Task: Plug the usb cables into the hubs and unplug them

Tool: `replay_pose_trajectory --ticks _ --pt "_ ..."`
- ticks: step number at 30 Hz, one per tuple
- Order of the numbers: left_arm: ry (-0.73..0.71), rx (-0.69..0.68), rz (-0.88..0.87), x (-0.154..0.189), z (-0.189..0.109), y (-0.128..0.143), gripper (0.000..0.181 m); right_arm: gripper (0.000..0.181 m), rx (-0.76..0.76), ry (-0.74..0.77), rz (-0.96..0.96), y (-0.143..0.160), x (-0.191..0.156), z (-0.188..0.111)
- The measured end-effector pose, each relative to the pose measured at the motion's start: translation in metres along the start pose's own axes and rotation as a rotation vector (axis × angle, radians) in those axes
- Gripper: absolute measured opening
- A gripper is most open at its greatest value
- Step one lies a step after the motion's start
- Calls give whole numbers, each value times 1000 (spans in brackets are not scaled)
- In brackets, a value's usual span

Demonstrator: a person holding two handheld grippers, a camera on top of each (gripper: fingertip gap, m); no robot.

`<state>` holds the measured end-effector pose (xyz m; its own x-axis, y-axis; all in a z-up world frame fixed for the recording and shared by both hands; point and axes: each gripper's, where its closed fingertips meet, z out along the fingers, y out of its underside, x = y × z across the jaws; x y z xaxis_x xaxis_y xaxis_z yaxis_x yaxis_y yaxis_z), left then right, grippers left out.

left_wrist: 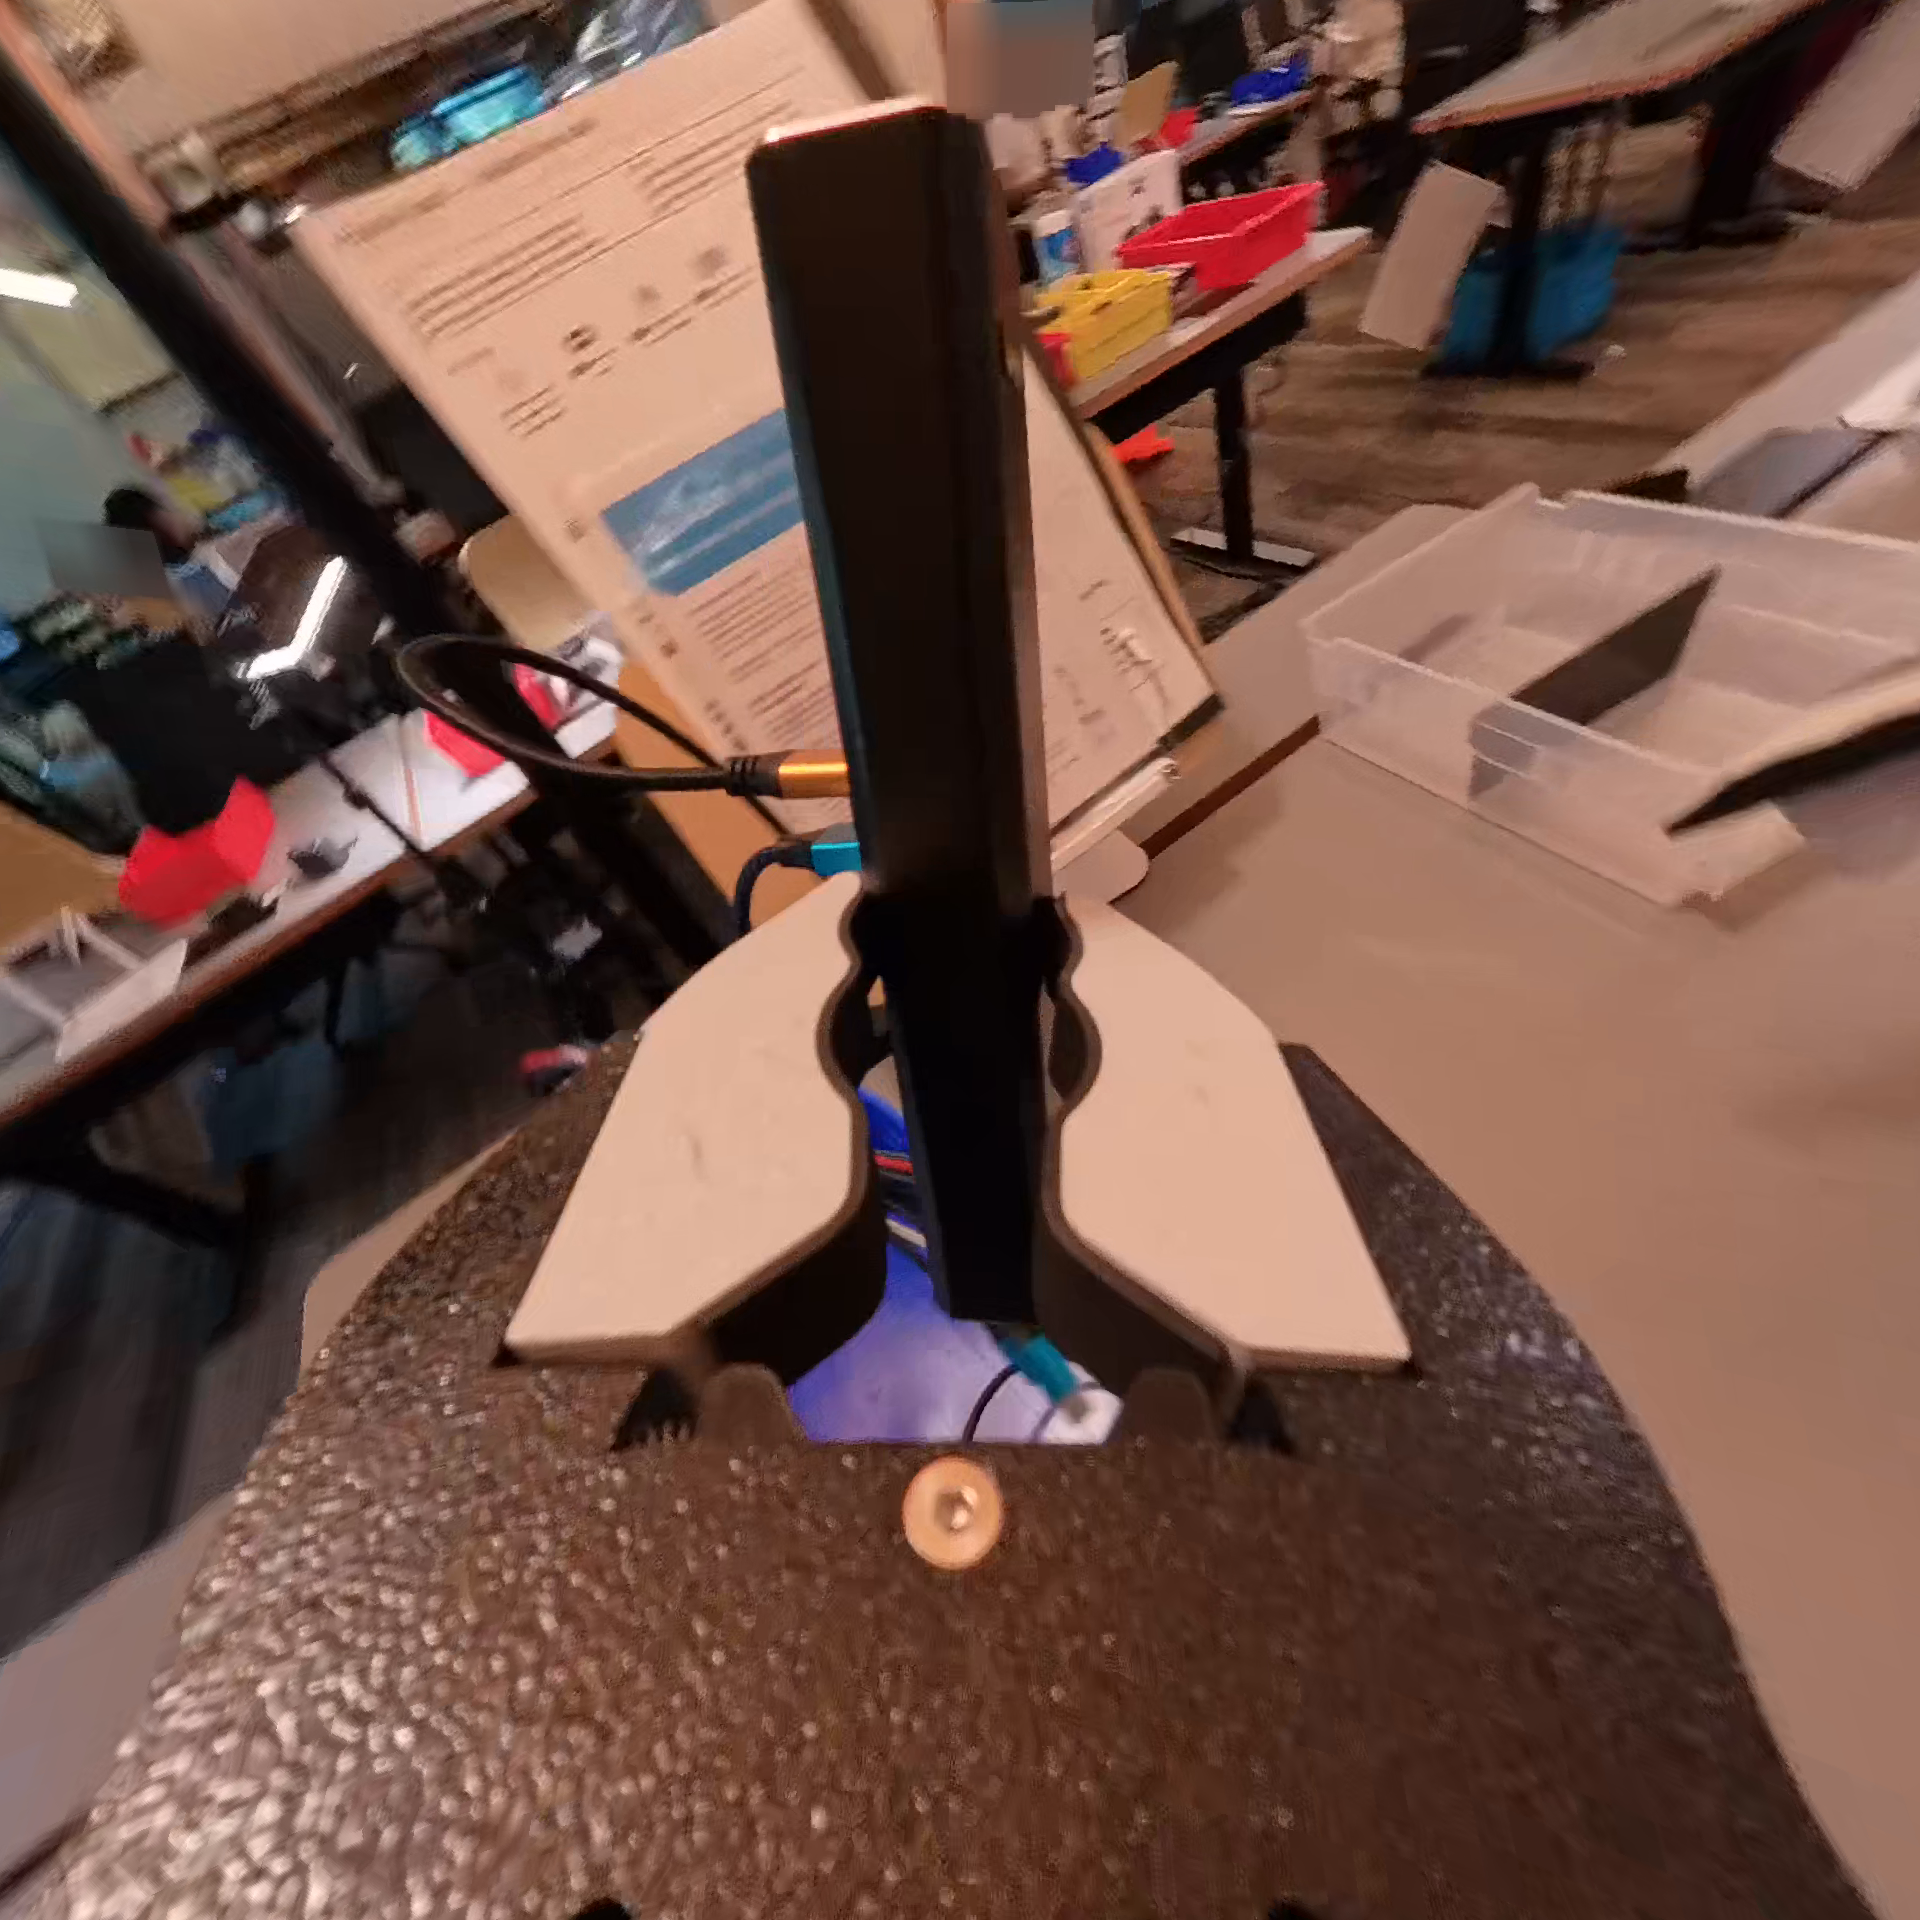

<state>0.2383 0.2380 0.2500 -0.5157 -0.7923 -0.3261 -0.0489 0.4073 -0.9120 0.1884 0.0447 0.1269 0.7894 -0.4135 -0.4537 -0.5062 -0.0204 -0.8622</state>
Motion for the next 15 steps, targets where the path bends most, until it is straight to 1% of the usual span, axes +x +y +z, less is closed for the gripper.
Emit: replay_pose_trajectory --ticks 3,4,7,8,10,11,13,15 --pt "84 30 85 48 14 -7 29 95 98 -57 -9 -32 -23 1" --pt "117 46 119 67 19 -7 29 99 130 -68 -13 -43 -30 2" --pt "213 87 207 124 36 -1 28 102 232 -55 -36 -71 -41 3" --pt "265 98 239 144 40 3 28 99 249 -68 -58 -75 -44 3" --pt "366 102 275 177 46 13 28 78 263 -144 -121 -74 -54 0" --pt "409 99 271 190 48 18 28 74 261 -172 -142 -70 -55 -2" --pt "497 104 230 209 50 27 29 54 248 -240 -209 -57 -59 -9" --pt "600 116 179 222 49 35 29 45 224 -241 -318 -42 -56 -15"
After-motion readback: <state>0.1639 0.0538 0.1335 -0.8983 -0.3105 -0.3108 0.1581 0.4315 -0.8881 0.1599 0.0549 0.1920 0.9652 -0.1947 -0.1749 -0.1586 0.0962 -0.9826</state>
